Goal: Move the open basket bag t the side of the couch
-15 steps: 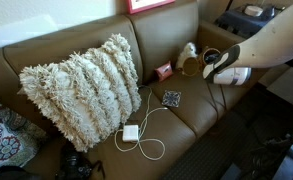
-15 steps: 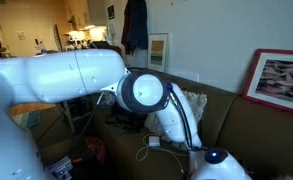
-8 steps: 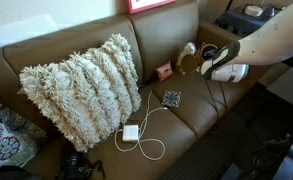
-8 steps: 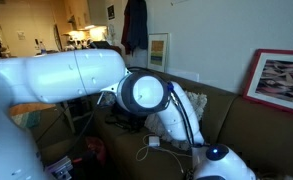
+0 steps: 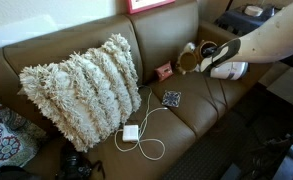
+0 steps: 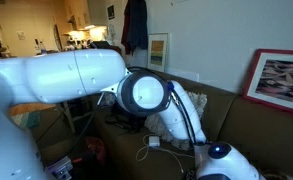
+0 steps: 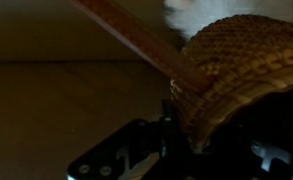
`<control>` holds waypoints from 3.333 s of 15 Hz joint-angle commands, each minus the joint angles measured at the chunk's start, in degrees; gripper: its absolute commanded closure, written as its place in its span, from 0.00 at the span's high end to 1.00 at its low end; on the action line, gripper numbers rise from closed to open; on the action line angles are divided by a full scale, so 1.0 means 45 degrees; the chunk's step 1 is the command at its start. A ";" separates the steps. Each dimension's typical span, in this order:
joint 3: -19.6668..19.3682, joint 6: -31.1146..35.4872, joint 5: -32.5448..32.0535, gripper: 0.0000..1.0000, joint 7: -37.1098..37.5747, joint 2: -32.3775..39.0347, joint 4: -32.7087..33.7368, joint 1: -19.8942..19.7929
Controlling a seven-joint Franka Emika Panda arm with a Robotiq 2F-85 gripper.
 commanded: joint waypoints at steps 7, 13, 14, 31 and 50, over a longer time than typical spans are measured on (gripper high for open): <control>0.0406 -0.0001 0.0081 0.04 -0.0610 -0.0008 0.0366 -0.0417; 0.0815 -0.0017 0.0010 0.04 -0.0608 0.0015 0.0266 -0.0670; 0.0934 -0.0017 -0.0042 0.04 -0.0626 0.0016 0.0279 -0.0755; 0.0839 -0.0018 0.0272 0.17 -0.0590 0.0014 0.0175 -0.0542; -0.4311 -0.4275 0.6592 0.04 0.1327 0.0039 -0.3924 0.4632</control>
